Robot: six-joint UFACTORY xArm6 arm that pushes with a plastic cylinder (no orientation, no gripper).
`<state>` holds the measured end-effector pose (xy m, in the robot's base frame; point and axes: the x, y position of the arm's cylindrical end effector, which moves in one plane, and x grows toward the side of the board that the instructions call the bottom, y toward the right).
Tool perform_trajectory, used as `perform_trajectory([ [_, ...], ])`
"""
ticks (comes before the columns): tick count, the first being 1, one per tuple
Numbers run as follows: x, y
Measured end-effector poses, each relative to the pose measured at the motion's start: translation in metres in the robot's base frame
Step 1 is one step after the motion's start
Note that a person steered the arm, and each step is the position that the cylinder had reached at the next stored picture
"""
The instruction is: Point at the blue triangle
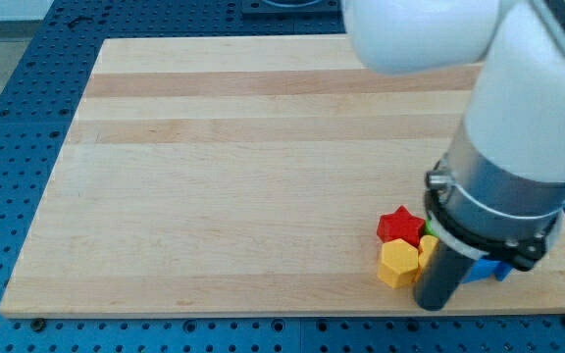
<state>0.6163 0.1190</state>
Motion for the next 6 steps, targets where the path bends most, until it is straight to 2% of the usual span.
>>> perform_trajectory([
  [1, 0.002, -0.013],
  [3, 0.001, 0.075],
  [5, 0.001, 0.093],
  [6, 0.000, 0.142],
])
